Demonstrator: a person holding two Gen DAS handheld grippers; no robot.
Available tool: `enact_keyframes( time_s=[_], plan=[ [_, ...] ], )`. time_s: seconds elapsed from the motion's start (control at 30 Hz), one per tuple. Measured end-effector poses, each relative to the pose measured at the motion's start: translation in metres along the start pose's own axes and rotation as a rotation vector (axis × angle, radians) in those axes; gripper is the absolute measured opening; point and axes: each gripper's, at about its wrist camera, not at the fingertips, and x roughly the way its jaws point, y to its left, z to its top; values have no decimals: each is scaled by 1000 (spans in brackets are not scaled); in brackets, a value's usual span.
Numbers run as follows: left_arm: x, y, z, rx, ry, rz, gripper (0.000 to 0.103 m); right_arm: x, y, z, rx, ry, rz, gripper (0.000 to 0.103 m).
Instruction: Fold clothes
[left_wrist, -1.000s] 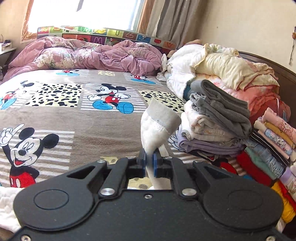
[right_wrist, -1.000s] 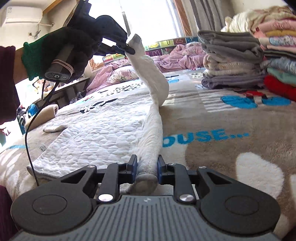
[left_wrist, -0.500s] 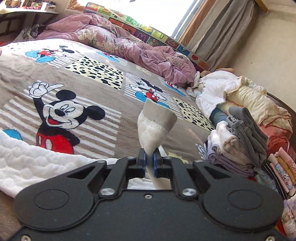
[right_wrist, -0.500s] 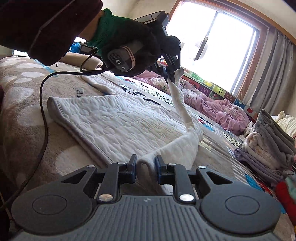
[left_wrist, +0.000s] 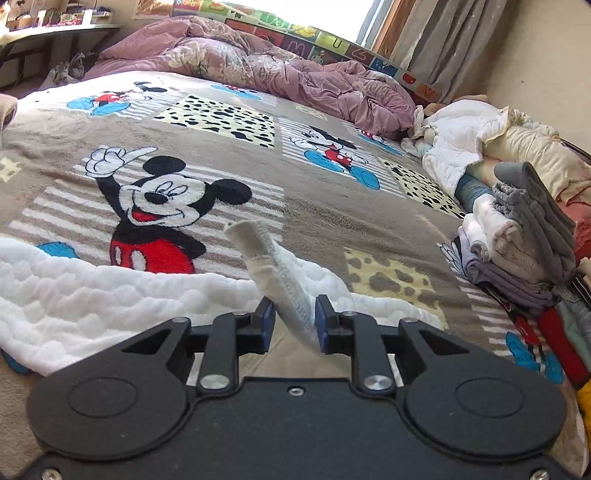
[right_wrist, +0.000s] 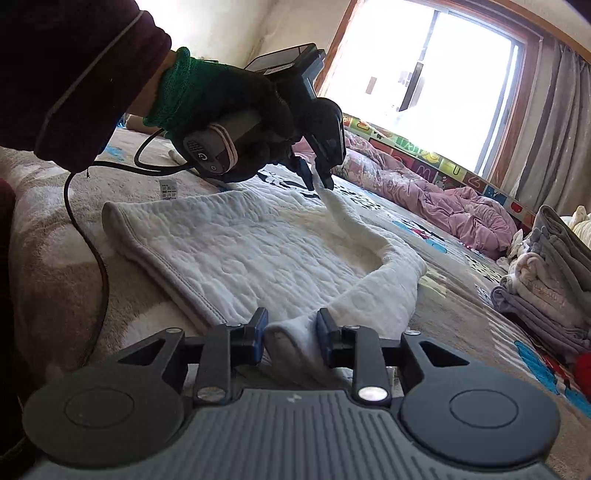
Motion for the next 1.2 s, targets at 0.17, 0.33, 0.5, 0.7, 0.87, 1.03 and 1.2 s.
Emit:
enact_keyframes(
  time_s=[0.17,0.33,0.5,0.7,0.87,1.03,1.2],
  plan=[
    [-52,-34,-27,166,-56,4,23,-47,-19,8,85,-89,27,63],
    [-86,-84,-66,359,-43,-152,23,-63,-48,3,164,-105,-26,63],
    [-76,-125,-104,525,28,-284,19,-34,-49,-2,218,-76,60,41],
    [-25,-118,-135,534,171,-199,16,2,-29,-17,184,54,148,41],
    [-38,-125,-114,529,118,-208,16,-11,-32,-15,207,1,124,41],
    [-12,-134,-92,475,115,-186,16,-2,-31,-19,245,14,141,44],
    [40,-129,-90,433,206,-135,16,-1,-27,-22,261,23,150,45]
  ],
)
